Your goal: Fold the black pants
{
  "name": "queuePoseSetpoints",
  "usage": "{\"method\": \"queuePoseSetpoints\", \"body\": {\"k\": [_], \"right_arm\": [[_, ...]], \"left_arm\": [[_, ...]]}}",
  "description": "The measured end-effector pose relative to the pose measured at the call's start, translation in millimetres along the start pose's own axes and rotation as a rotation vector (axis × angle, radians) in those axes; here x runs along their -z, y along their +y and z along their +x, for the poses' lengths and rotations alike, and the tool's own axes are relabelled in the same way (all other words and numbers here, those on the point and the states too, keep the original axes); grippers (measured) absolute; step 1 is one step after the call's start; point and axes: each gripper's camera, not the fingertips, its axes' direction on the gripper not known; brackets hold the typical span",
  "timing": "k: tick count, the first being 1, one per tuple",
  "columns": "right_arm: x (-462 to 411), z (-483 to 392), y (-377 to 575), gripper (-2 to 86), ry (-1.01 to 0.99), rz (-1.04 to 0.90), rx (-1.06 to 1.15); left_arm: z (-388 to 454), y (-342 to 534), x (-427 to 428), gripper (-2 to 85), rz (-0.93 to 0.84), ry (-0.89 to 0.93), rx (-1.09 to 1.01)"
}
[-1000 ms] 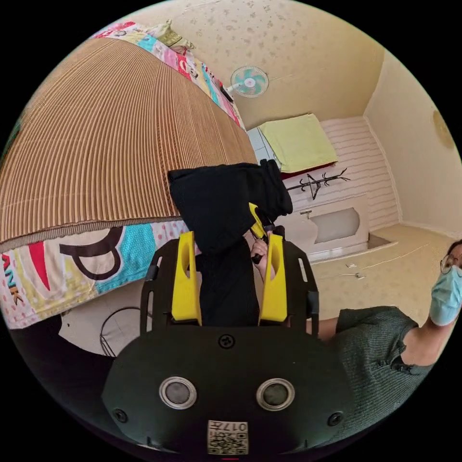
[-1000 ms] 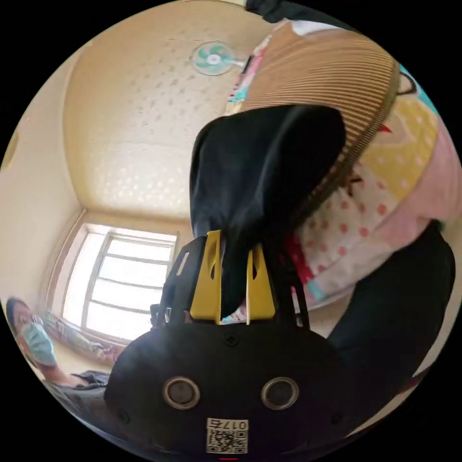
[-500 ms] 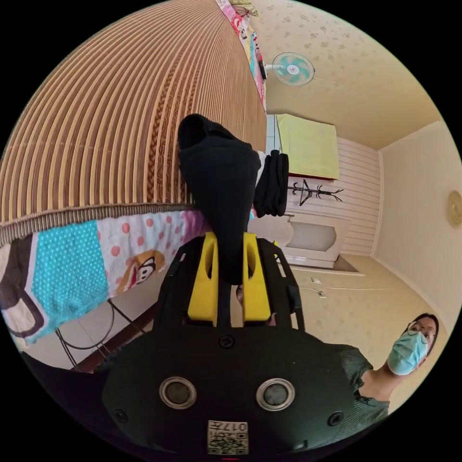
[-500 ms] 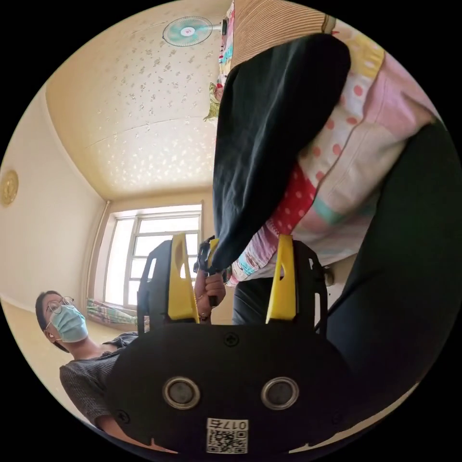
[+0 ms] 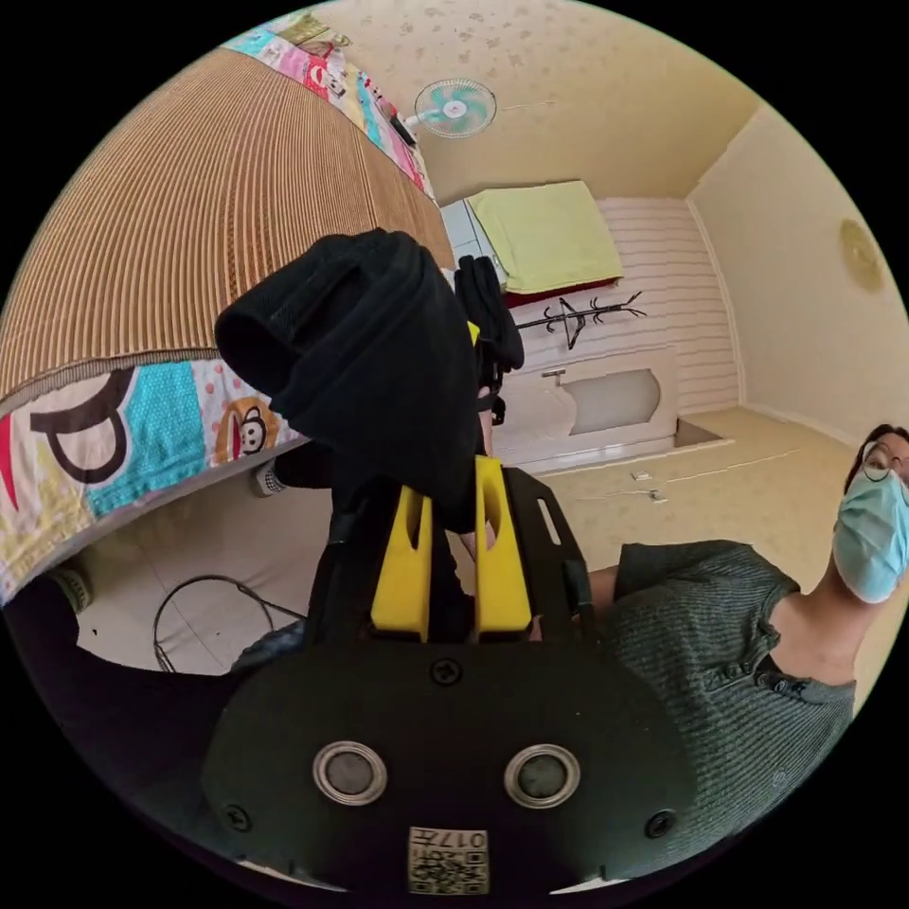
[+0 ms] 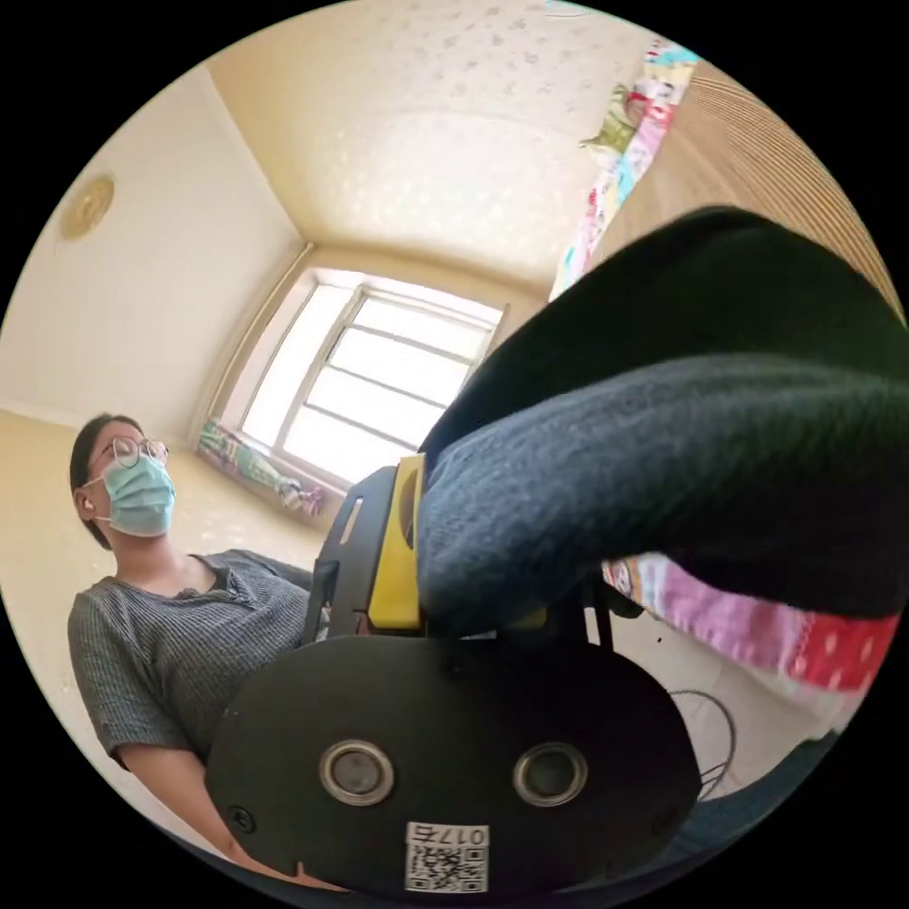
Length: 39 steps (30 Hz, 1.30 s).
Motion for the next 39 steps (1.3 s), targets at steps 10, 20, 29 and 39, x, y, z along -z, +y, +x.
{"method": "queuePoseSetpoints", "body": {"k": [10, 20, 29, 39], "right_arm": [[-323.2, -89.8, -126.0, 9.6, -0.179, -0.396, 0.38], [-446.8, 112.7, -45.7, 15.5, -0.159, -0.577, -0.15], [-185.4, 32.7, -6.2, 26.7, 0.728, -0.294, 0.273], [-119.3, 95.0, -42.9, 36.5, 1.419, -0.019, -0.24]], "left_arm": [[75.1, 194.6, 213.6, 12.6, 0.856, -0.442, -0.056], [46.2, 264.1, 215.9, 11.7, 0.839, -0.513, 0.218], [60.4, 63.0, 74.2, 19.5, 0.296, -0.983, -0.143], [-4.7, -183.3, -29.6, 32.8, 0.255, -1.118, 0.118]]}}
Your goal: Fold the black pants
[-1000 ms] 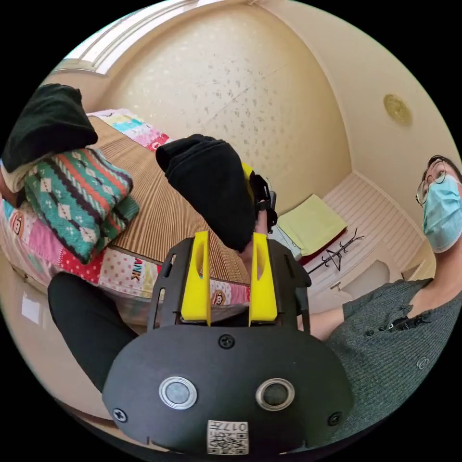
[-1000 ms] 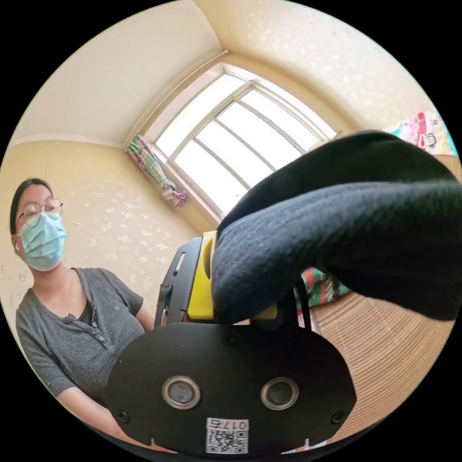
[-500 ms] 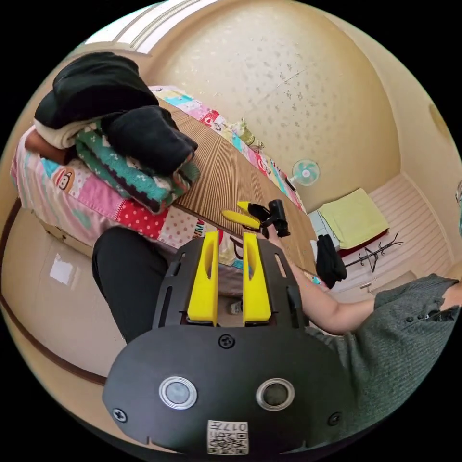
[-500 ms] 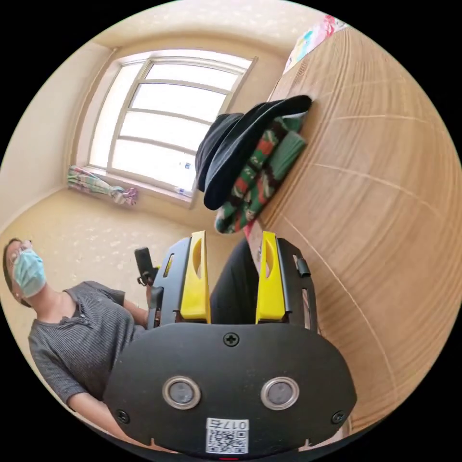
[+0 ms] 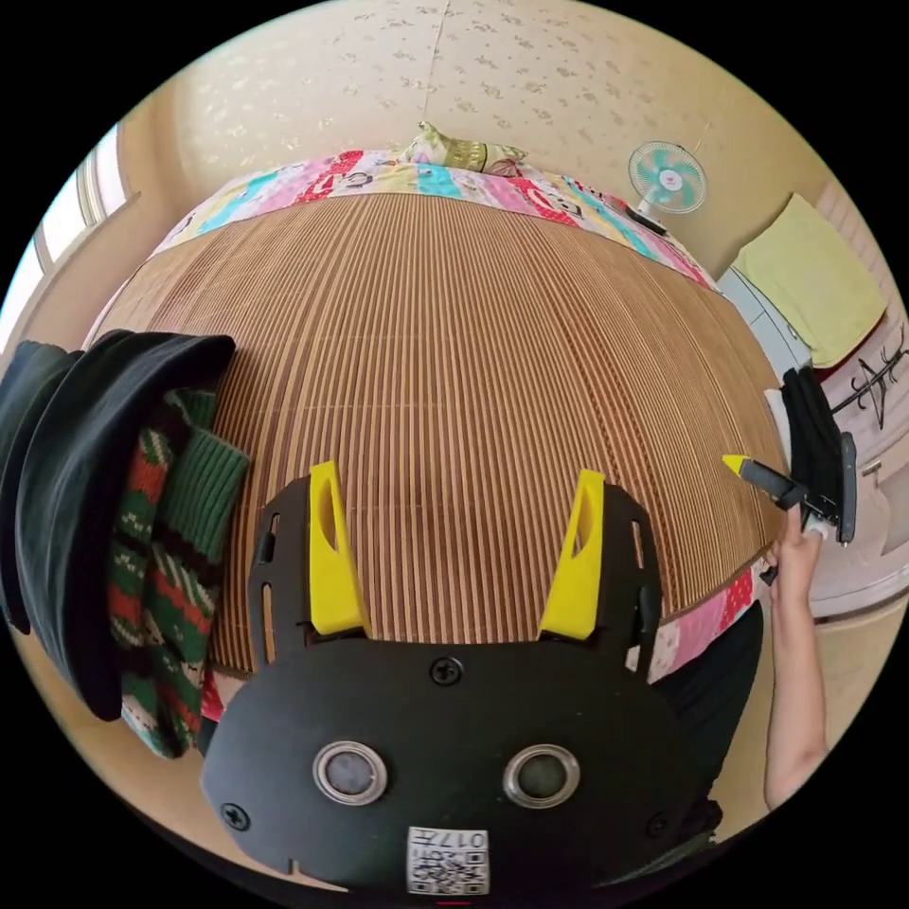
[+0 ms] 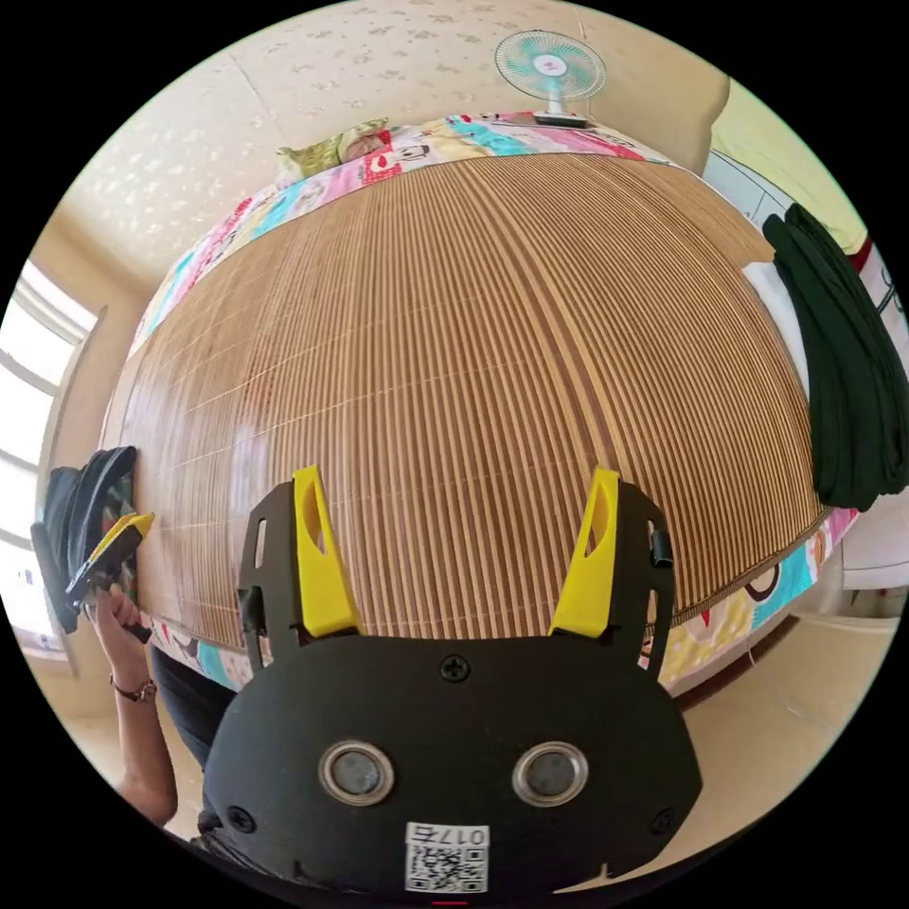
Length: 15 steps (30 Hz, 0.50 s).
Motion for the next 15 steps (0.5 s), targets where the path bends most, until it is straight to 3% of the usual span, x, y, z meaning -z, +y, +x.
{"method": "queuePoseSetpoints", "body": {"k": [4, 6, 9, 15], "right_arm": [[-42.3, -37.3, -8.5, 39.2, 0.129, -0.036, -0.021], [-46.7, -52.2, -7.6, 39.7, 0.139, 0.01, 0.002], [-51.3, -62.5, -7.9, 40.8, 0.13, 0.021, 0.01], [-50.2, -80.8, 0.3, 41.3, 0.133, 0.02, 0.021]], "left_arm": [[14.1, -30.6, -41.1, 35.6, -0.126, -0.089, 0.108], [37.0, -35.2, -48.0, 35.1, -0.071, -0.235, 0.083], [38.6, -27.1, -48.9, 34.5, 0.016, -0.191, 0.096], [51.2, -34.2, -50.1, 34.5, 0.007, -0.206, 0.078]]}}
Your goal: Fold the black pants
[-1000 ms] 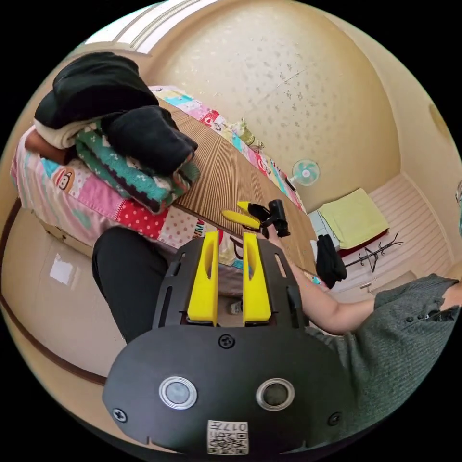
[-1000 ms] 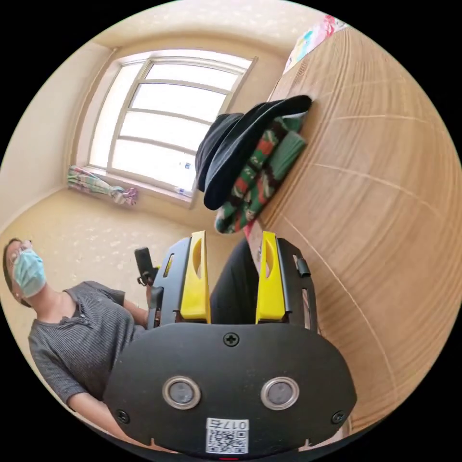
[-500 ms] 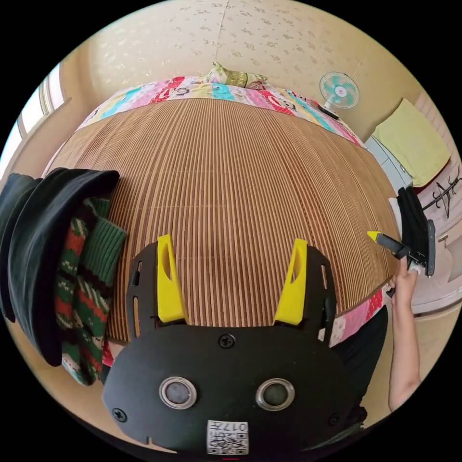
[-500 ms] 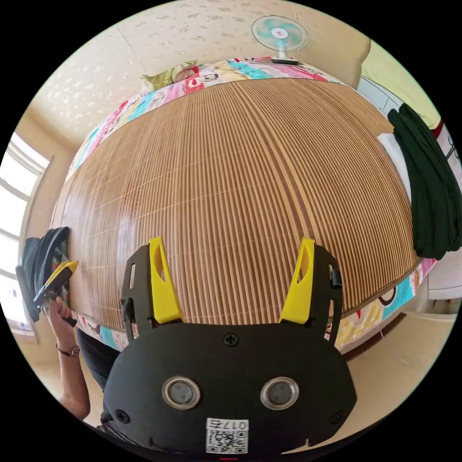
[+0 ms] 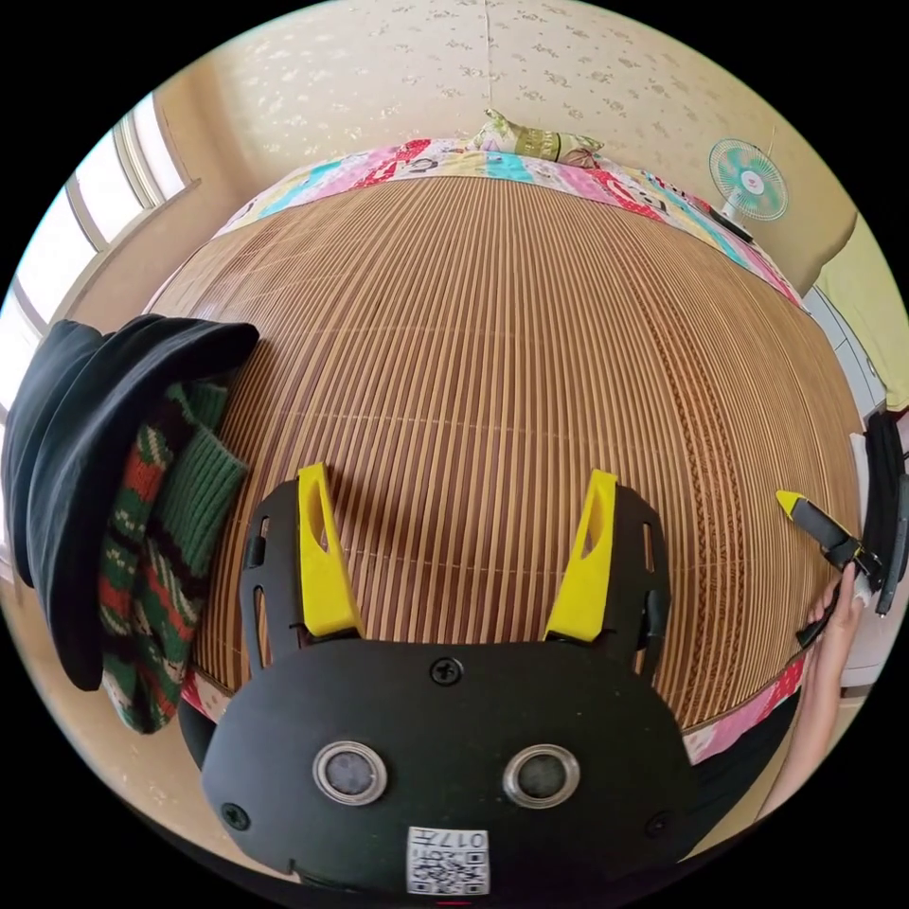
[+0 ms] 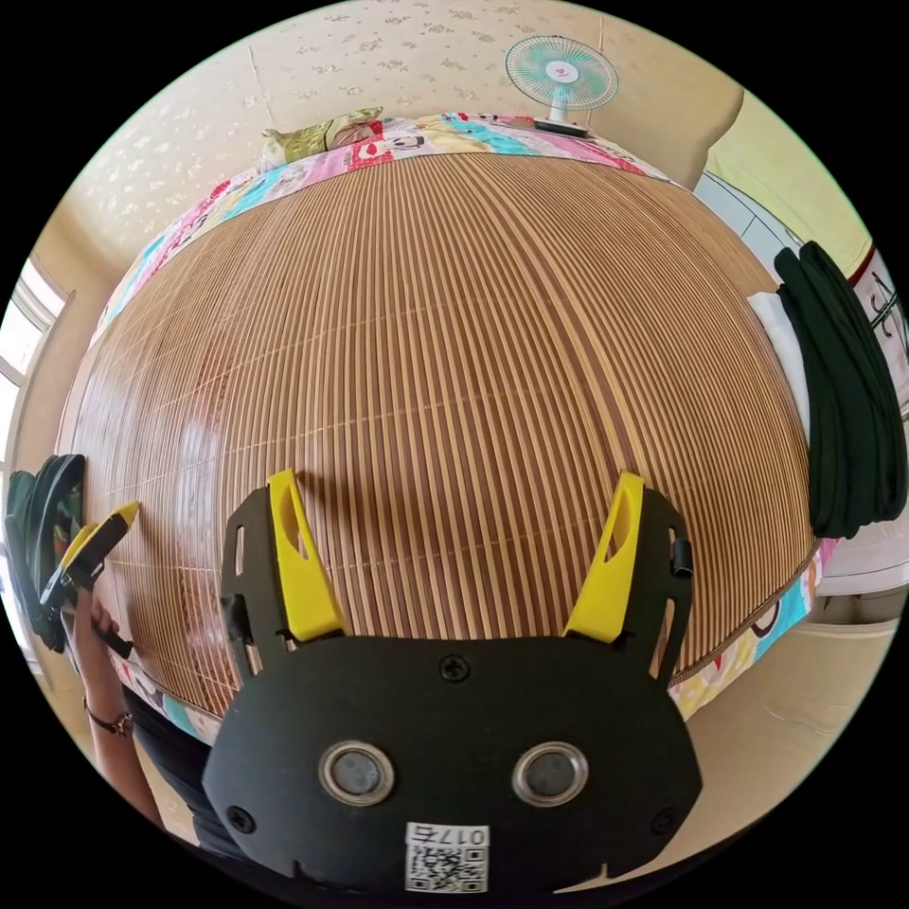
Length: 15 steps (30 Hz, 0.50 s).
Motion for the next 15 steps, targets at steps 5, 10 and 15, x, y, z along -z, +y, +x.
{"method": "queuePoseSetpoints", "body": {"k": [5, 10, 15], "right_arm": [[6.5, -9.4, 8.0, 41.4, 0.001, 0.003, 0.007], [12.4, -14.4, 13.4, 41.3, 0.003, 0.004, 0.007], [18.9, -16.6, 18.1, 41.4, 0.005, 0.004, 0.008]], "left_arm": [[3.5, -3.0, 2.6, 34.6, 0.005, 0.003, -0.008], [5.6, -6.4, 3.8, 34.6, 0.007, 0.003, -0.008], [5.8, -10.3, 5.0, 34.7, 0.007, 0.001, -0.009]]}}
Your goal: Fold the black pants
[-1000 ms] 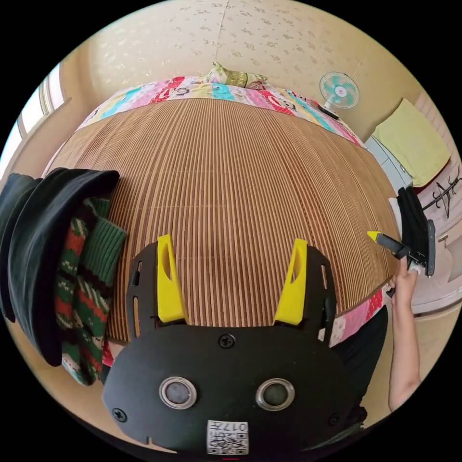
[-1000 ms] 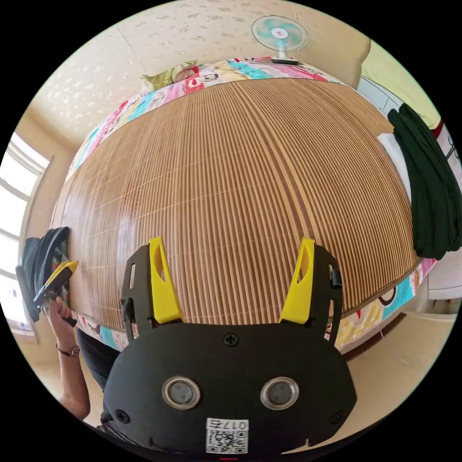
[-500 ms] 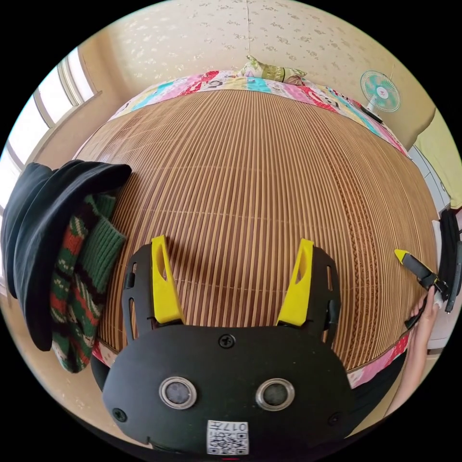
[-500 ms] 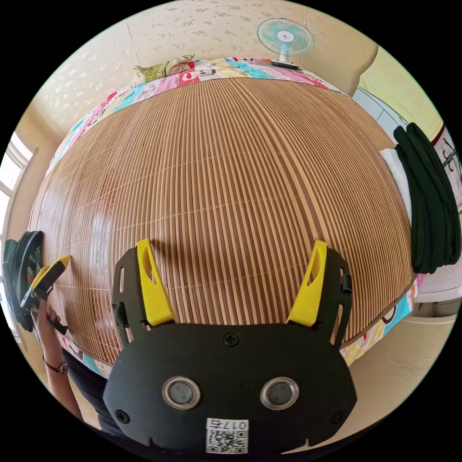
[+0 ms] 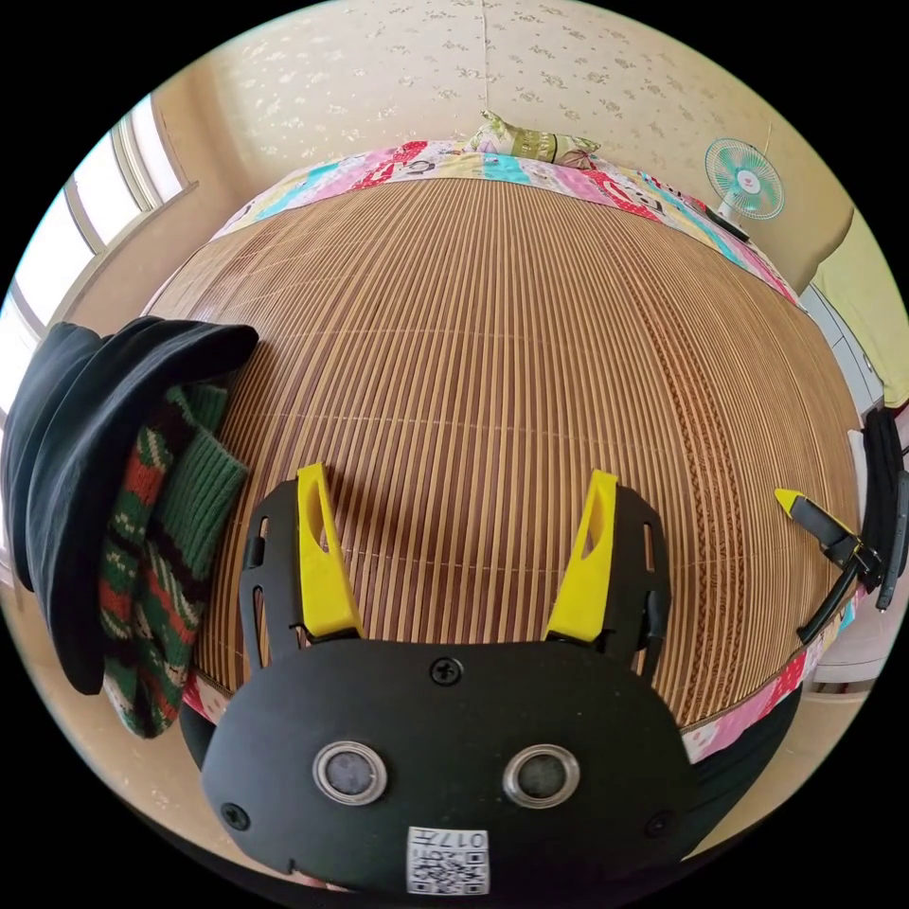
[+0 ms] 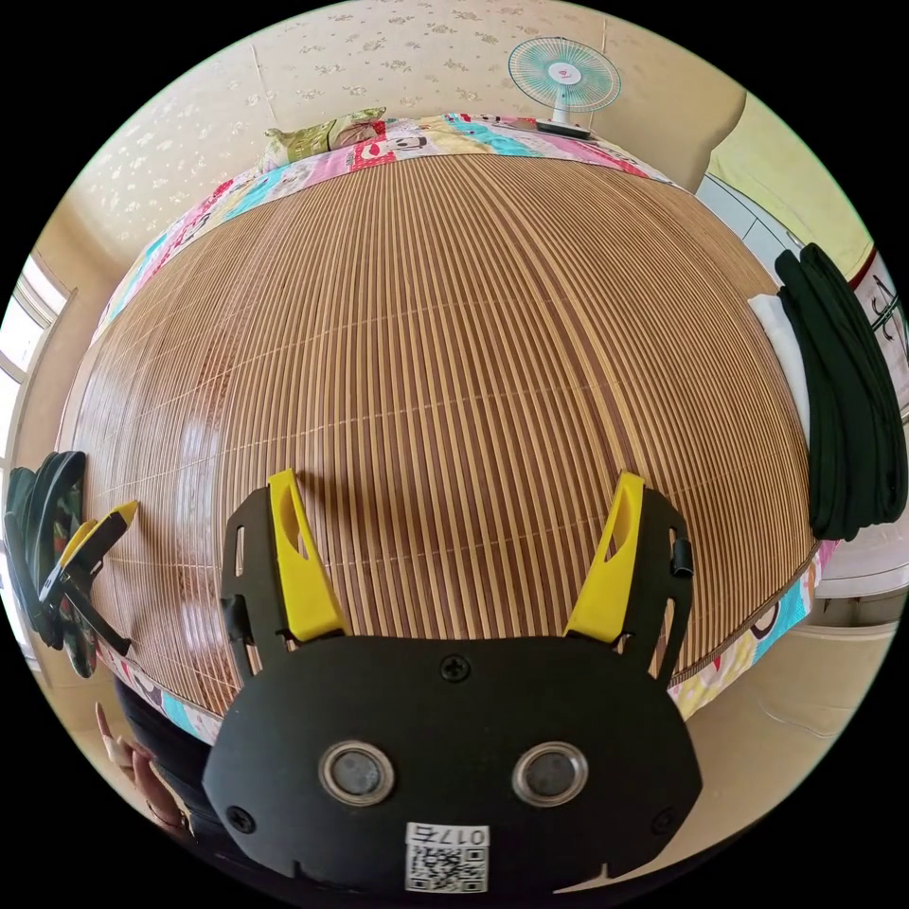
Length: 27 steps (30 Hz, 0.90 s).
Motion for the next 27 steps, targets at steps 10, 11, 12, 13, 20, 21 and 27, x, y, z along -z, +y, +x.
{"method": "queuePoseSetpoints", "body": {"k": [10, 11, 12, 13, 20, 21, 27], "right_arm": [[14.6, 1.0, 8.5, 41.3, 0.004, 0.001, 0.0], [16.3, 1.5, 9.4, 41.4, 0.004, 0.001, 0.001], [17.2, 1.7, 9.9, 41.4, 0.004, 0.001, 0.001], [18.9, 2.2, 10.8, 41.4, 0.005, 0.001, 0.001], [29.2, 5.4, 16.4, 41.4, 0.007, 0.001, 0.001], [30.1, 5.6, 16.9, 41.4, 0.007, 0.001, 0.001], [38.5, 7.9, 21.8, 41.3, 0.008, 0.001, 0.001]], "left_arm": [[-3.8, -6.5, 1.9, 34.7, 0.001, -0.002, -0.001], [-4.5, -7.2, 2.1, 34.7, 0.001, -0.003, -0.001], [-5.2, -7.9, 2.3, 34.7, 0.001, -0.003, -0.001], [-5.6, -8.3, 2.4, 34.7, 0.001, -0.003, -0.001], [-10.3, -12.0, 3.7, 34.7, 0.001, -0.004, -0.002], [-11.1, -12.6, 3.9, 34.7, 0.001, -0.005, -0.002], [-14.8, -15.1, 5.0, 34.6, 0.001, -0.005, -0.002]]}}
